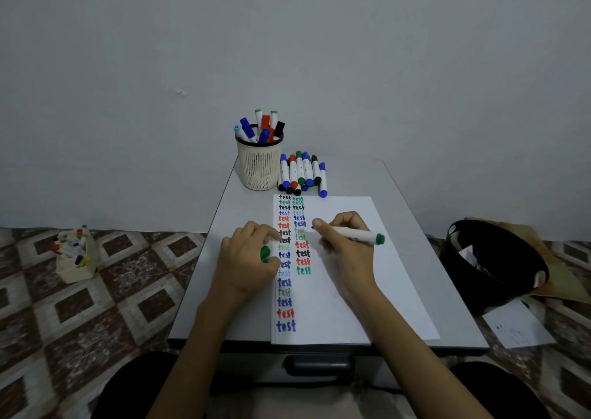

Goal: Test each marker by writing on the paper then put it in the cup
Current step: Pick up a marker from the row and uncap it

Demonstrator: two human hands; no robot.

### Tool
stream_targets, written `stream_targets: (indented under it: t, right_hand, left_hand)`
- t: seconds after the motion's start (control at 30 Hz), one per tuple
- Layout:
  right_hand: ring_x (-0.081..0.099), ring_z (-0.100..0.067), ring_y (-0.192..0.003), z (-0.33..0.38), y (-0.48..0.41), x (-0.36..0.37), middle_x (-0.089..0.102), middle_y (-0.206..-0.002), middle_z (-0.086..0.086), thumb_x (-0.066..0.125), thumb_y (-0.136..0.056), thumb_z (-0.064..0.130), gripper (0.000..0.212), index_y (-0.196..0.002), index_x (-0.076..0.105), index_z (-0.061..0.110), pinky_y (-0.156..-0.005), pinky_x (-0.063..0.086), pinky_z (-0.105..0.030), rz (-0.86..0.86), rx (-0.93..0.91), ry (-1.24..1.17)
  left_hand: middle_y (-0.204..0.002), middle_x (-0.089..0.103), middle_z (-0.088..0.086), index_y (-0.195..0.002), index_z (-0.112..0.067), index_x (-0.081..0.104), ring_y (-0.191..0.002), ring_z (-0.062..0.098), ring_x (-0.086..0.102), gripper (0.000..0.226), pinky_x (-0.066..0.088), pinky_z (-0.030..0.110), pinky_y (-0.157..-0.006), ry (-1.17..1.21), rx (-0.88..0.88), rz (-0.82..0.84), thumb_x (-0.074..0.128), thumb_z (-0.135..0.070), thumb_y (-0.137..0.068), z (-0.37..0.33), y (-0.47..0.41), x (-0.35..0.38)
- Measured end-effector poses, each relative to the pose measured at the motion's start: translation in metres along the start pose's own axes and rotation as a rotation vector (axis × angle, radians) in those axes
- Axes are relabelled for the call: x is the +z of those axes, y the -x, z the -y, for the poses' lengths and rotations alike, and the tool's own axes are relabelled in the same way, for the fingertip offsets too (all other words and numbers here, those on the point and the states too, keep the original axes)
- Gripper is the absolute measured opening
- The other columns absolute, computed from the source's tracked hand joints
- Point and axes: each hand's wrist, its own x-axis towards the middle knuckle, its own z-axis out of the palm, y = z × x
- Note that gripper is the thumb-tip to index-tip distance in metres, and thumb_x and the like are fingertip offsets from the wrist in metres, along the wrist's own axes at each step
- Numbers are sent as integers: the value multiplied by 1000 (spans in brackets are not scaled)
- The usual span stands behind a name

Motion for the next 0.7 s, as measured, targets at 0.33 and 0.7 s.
stream_targets:
  t: [0.33, 0.7]
  right_hand:
    - [63, -26, -56, 3, -2, -1, 61, -67, -19, 52, -85, -12, 17, -79, 56, 3, -48, 54, -29, 146, 93, -171]
    - [59, -25, -52, -1, -3, -2, 56, -65, -19, 57, -78, -11, 13, -77, 53, 1, -46, 49, -28, 230, 74, -166]
  left_hand:
    - [-100, 67, -3, -104, -15, 63, -92, 7, 62, 26, 53, 25, -80, 616, -61, -90, 67, -5, -80, -5, 1, -14]
    - [-110, 66, -1, -103, -16, 64, -104, 18, 62, 18, 55, 38, -82, 752, -95, 54, 62, -17, -85, -8, 4, -18]
